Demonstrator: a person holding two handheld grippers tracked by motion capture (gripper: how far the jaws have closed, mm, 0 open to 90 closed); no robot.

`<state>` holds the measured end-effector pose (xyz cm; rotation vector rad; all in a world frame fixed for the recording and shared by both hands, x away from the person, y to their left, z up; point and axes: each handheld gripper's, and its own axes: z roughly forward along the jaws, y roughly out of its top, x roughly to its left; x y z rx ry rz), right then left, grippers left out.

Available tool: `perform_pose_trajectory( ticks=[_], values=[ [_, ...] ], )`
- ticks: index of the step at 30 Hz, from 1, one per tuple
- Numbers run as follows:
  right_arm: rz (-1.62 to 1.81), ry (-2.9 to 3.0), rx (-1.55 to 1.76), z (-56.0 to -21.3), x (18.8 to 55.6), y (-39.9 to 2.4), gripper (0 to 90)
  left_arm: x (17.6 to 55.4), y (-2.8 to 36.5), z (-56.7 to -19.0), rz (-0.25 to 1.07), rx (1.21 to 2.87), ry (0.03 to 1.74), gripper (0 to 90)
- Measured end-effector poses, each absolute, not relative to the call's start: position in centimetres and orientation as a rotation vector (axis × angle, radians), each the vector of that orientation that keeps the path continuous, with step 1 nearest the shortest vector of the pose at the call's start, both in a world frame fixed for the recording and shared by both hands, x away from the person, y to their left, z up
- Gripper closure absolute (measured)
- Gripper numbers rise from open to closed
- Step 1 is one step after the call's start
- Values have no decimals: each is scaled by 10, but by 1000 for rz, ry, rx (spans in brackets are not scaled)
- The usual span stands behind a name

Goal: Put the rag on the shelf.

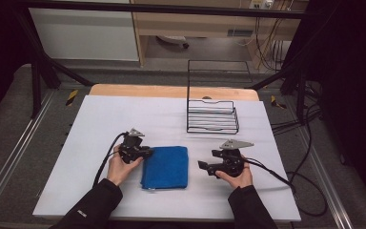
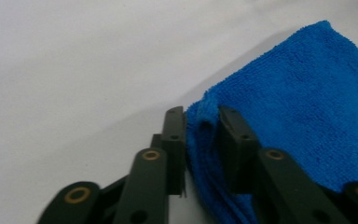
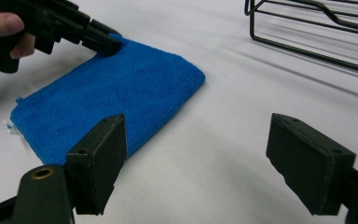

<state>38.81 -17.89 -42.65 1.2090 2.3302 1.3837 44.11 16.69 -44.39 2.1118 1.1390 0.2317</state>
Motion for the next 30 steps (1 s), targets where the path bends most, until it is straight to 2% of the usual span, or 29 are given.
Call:
perform_pose_trajectory(
  ticks=[1, 3, 4, 9, 14, 25, 30],
  values=[
    [1390, 2326, 1219, -426, 392, -177, 235, 441, 167, -444, 231, 2113, 1139, 798],
    [1366, 2330, 1214, -425, 395, -174, 247, 441, 166, -443, 231, 2116, 1139, 807],
    [1347, 2332, 1210, -423, 399, -166, 283, 440, 166, -443, 236, 2119, 1138, 817],
    [1305, 2351, 1210, -425, 410, -145, 348, 439, 165, -444, 267, 2136, 1117, 820],
    [1286, 2329, 1292, -433, 431, -123, 464, 437, 163, -445, 300, 2145, 1093, 816],
    [1199, 2372, 1356, -452, 450, -108, 598, 437, 165, -446, 293, 2139, 1078, 815],
    [1209, 2402, 1359, -453, 448, -106, 701, 438, 166, -447, 276, 2129, 1087, 814]
  ],
)
